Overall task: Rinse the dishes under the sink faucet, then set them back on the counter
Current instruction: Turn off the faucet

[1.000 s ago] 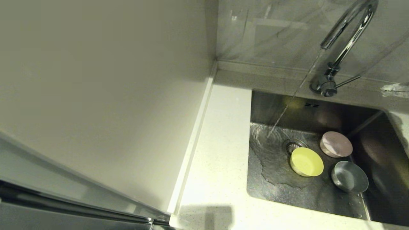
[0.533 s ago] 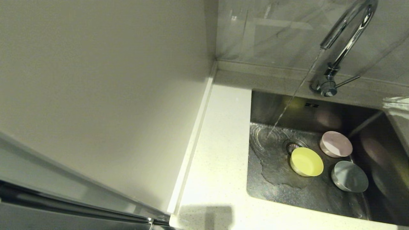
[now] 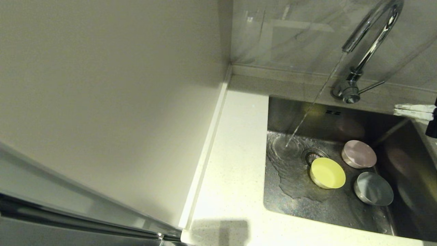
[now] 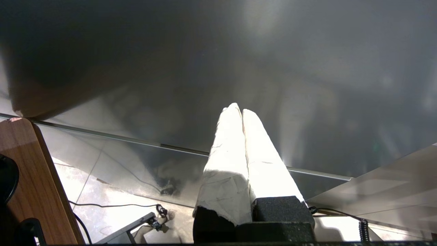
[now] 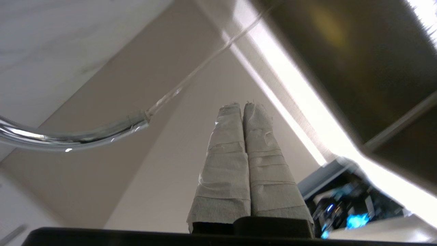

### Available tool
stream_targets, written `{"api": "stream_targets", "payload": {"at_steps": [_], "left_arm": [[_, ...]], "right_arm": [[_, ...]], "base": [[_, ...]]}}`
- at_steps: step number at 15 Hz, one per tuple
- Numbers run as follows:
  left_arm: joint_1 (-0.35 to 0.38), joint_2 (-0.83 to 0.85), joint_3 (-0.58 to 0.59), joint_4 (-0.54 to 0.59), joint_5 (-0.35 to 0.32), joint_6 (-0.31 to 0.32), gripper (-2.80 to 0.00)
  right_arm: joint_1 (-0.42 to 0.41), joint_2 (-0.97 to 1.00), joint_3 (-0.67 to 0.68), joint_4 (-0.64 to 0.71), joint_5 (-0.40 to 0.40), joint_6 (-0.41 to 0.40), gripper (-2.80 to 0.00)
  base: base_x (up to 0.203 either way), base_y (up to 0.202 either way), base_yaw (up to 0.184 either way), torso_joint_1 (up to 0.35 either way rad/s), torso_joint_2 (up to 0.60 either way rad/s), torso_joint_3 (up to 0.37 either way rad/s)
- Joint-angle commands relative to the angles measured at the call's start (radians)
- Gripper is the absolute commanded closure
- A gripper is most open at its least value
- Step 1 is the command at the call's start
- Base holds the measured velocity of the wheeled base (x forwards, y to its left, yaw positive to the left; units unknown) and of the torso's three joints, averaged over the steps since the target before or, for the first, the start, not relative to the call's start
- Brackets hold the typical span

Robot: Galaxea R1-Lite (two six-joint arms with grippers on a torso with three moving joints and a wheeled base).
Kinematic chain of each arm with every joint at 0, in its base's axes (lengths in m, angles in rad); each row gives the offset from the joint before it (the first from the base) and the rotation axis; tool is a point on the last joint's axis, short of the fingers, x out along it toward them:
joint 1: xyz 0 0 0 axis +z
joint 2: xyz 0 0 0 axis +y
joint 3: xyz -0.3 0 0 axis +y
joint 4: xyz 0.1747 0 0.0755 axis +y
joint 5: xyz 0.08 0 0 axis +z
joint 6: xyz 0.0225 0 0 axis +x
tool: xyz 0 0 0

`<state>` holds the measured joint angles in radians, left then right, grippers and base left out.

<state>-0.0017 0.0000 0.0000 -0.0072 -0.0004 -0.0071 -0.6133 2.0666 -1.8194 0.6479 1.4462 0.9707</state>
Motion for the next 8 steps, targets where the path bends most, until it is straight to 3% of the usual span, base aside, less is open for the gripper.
{"api": "stream_targets", "payload": {"at_steps": [1, 4, 8], "left_arm": [[0.000, 0.000, 0.003, 0.000, 0.000, -0.001, 0.00], [0.000, 0.000, 0.003, 0.000, 0.000, -0.001, 0.00], [0.000, 0.000, 0.003, 0.000, 0.000, -0.001, 0.00]], "right_arm": [[0.029, 0.003, -0.001, 0.006, 0.025, 0.041, 0.00], [0.038, 0.021, -0.007, -0.001, 0.084, 0.056, 0.00], [0.063, 0.068, -0.048, -0.037, 0.084, 0.056, 0.00]], "base": [[0.000, 0.000, 0.000, 0.000, 0.00, 0.000], [0.000, 0.000, 0.000, 0.000, 0.00, 0.000], [0.000, 0.000, 0.000, 0.000, 0.00, 0.000]]}}
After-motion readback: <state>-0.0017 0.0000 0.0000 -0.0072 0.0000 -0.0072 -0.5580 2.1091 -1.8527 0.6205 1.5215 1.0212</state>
